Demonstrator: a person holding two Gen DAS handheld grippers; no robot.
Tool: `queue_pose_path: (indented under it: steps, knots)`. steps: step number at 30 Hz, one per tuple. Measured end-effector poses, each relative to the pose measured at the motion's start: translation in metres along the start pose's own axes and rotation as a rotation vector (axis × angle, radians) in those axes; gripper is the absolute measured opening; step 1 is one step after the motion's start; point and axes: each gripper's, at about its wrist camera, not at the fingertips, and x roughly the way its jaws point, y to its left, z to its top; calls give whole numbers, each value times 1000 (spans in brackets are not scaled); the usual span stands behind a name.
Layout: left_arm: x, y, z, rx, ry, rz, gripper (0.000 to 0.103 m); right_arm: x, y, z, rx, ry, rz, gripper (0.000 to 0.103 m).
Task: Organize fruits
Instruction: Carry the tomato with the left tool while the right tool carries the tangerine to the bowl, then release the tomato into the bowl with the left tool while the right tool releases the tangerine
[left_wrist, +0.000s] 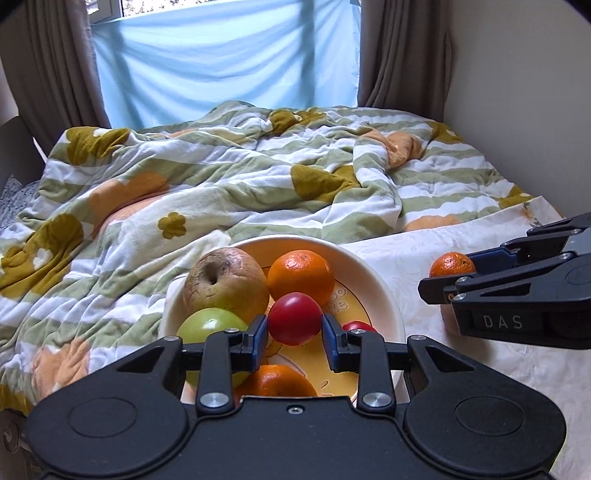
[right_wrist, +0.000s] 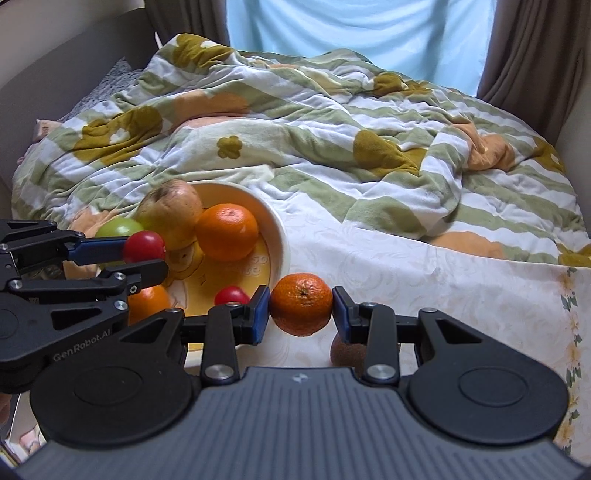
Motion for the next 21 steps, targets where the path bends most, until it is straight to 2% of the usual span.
queue_pose_path:
  steps: [6,8,11,15,21]
  knots:
    - [11,-1,2,35,18,-28,38,11,-6,5,31,15,-28,51]
    - [7,-1,3,50,2,-28,63,13,-9,6,41,16,-40,51]
    - [-4,-2,2,58,-32,-51,81,13,-15,10,58,14,-49,51]
    - [-17,-3,0,82,-57,-37,85,10,-18,15,63,3,-54,51]
    - [-26,6,-8,60,-60,-37,88,10,-3,20,16,-13,-10,51]
